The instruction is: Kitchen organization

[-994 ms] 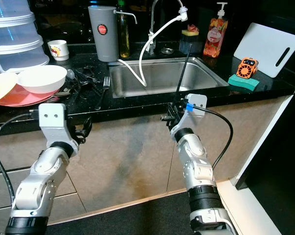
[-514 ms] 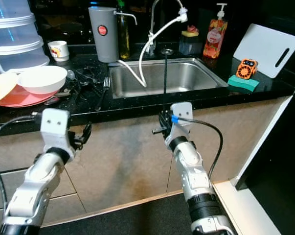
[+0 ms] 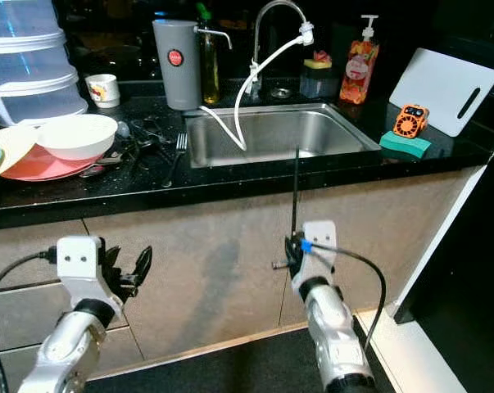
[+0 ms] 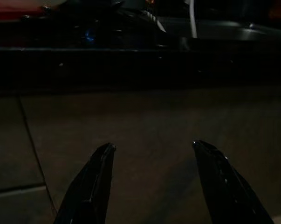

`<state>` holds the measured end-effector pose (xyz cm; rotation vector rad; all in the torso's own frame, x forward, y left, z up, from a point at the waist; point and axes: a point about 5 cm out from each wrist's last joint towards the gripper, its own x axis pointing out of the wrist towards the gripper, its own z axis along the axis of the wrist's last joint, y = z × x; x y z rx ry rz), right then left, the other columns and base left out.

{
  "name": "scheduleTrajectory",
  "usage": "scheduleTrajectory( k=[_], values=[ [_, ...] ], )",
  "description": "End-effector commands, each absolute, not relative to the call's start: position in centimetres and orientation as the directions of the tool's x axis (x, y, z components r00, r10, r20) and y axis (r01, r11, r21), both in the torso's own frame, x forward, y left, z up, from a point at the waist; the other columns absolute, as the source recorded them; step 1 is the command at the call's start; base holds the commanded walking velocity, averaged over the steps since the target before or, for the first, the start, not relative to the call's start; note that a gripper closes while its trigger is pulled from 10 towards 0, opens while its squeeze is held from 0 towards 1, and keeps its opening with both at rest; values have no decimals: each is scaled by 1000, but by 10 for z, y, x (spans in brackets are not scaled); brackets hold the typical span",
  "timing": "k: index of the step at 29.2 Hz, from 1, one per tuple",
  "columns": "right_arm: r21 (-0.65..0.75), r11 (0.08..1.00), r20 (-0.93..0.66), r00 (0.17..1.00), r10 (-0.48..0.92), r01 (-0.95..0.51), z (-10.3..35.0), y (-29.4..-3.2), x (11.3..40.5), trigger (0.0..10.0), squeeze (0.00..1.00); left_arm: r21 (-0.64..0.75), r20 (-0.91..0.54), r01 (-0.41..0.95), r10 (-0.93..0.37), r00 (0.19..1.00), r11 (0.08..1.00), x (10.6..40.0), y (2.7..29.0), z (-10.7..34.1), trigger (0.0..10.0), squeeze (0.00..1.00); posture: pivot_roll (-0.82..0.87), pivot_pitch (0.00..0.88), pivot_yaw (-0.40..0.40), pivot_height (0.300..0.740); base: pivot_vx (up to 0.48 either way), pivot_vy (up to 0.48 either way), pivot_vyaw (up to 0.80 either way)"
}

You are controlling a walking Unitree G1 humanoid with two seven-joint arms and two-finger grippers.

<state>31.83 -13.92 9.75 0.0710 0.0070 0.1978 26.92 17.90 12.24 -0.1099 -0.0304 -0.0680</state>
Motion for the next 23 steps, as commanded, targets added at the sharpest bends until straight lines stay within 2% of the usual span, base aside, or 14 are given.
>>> scheduleTrajectory(
  k=[1,3,5,6,9,14,16,23],
  values=[
    [58,977,-40,977,209,-207,89,-138,315,10000,0,-124,15,71,-70,997,990,270,178,118,10000,0,39,5,-24,740,0,0,0],
    [52,978,-87,974,207,-204,75,-141,311,10000,0,-75,13,43,-42,999,996,271,181,110,10000,0,35,5,-23,740,0,0,0],
    [40,980,-127,971,201,-197,63,-144,307,10000,0,58,-80,-11,15,997,998,268,186,95,10000,0,35,5,-23,740,0,0,0],
    [41,980,-151,968,198,-194,57,-146,305,10000,0,2,-114,35,-34,993,999,265,186,87,10000,0,36,4,-24,740,0,0,0],
    [41,982,-171,967,190,-186,53,-149,304,10000,0,37,-134,40,-35,990,998,262,189,80,10000,0,35,5,-23,740,0,0,0],
    [68,985,-215,962,170,-159,45,-152,303,10000,0,-53,-191,52,-61,980,997,254,189,65,10000,0,39,12,-24,740,0,0,0],
    [80,984,-218,961,172,-158,46,-152,304,10000,0,-70,-204,60,-73,976,996,253,186,66,10000,0,40,12,-24,740,0,0,538],
    [81,984,-188,967,174,-161,53,-147,312,10000,0,9,-181,118,-114,977,993,255,181,69,10000,0,48,17,-26,740,0,0,800]
  ],
)
